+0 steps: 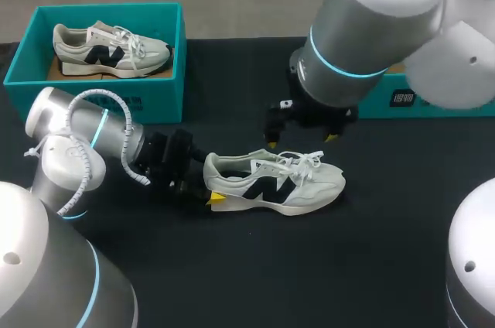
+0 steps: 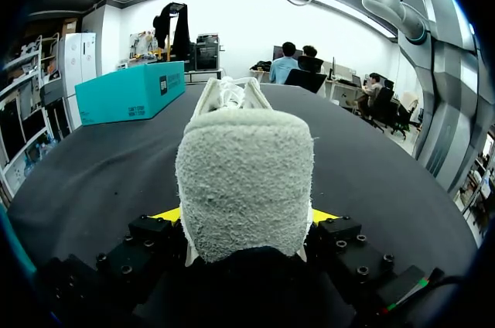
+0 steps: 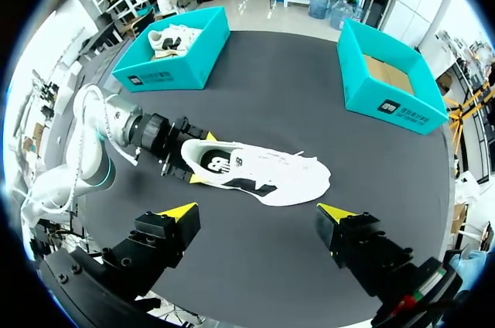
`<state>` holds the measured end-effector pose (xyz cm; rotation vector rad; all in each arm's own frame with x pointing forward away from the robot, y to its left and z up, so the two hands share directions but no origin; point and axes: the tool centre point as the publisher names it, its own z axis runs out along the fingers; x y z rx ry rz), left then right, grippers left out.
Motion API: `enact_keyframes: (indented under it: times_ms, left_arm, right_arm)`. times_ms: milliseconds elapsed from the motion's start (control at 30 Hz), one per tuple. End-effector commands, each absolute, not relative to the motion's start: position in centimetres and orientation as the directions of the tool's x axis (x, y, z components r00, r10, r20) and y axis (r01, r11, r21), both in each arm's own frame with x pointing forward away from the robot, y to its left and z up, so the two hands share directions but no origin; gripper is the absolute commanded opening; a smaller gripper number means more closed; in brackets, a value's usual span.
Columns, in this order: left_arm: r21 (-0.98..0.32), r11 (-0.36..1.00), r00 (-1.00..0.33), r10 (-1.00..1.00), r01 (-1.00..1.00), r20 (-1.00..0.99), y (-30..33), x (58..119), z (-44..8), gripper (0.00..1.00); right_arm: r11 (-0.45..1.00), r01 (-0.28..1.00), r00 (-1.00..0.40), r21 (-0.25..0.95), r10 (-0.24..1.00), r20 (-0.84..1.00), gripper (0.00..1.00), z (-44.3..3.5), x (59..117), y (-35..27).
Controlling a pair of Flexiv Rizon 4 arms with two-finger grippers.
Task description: Take the shoe out of the shoebox, open the shoe tongue, remove and reinsert the insole, then place the shoe into the shoebox
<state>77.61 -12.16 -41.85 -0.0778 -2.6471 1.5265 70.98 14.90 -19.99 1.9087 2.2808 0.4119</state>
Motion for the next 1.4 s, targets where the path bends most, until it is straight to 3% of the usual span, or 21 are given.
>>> enact_keyframes:
  times_ms: [33,500,1033,1400]
  left_arm:
    - [-0.863,0.505,-0.995,0.086,0.001,0.049,-12.4,77.8,-42.2,0.00]
    - [-0.863,0.505,-0.995,0.086,0.001,0.049,-12.4,77.8,-42.2,0.00]
    - [-0.863,0.505,-0.995,0.086,0.001,0.049,-12.4,77.8,-42.2,0.00]
    - [-0.863,0.505,-0.995,0.086,0.001,0.049,-12.4,77.8,-42.2,0.00]
  right_arm:
    - [0.169,0.967,-0.149,0.190,0.982,-0.116,1.00,-22.7,72.3,22.0]
    - [0.125,0.982,-0.093,0.142,0.973,-0.213,1.00,-27.8,72.6,23.7]
    - [0.125,0.982,-0.093,0.142,0.973,-0.213,1.00,-27.8,72.6,23.7]
    - [0.059,0.989,-0.022,0.137,0.967,-0.254,1.00,-30.7,75.7,20.6]
